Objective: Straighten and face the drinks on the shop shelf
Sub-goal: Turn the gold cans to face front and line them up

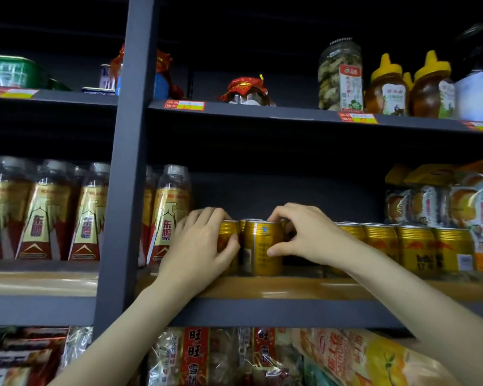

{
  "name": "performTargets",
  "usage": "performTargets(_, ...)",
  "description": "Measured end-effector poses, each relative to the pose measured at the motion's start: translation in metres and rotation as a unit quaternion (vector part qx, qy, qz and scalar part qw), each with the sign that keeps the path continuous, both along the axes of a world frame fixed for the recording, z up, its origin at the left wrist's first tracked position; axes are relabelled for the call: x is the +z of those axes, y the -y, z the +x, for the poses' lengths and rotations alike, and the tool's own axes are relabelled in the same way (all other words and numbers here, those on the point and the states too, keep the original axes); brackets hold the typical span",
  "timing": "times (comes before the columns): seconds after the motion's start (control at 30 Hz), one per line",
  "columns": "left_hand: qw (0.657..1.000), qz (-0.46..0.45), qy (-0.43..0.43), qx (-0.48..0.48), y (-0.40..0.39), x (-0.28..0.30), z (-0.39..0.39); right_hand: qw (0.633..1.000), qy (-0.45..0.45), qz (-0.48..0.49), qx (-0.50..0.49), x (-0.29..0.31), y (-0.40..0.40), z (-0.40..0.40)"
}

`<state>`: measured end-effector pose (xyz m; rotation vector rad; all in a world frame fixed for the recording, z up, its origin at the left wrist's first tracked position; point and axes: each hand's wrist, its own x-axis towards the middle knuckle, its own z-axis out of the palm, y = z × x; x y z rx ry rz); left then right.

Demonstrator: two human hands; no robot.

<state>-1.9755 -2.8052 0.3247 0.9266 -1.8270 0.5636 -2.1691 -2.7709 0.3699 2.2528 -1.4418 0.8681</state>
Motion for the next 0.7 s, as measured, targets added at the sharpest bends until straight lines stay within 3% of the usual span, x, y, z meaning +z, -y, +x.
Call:
performTargets(0.3, 0.999, -0.028, 0.016, 0.01, -0.004, 0.0, -0.003, 0.998, -0.05, 0.015, -0.04, 0.007, 0.021, 0.016)
performTargets(0.47, 1.0, -0.013, 0.012, 0.007, -0.005, 0.001, -0.003, 0.997, 0.013, 0.073, -0.03, 0.061, 0.048, -0.017)
performTargets(0.53, 1.0, -0.017, 0.012, 0.006, -0.006, 0.002, -0.004, 0.987, -0.064, 0.101, -0.105, 0.072, 0.076, -0.023)
performTargets(0.7, 1.0, -0.02, 0.016, 0.009, -0.006, 0.001, -0.004, 0.908, -0.211, 0.259, -0.252, 0.071, 0.141, -0.019)
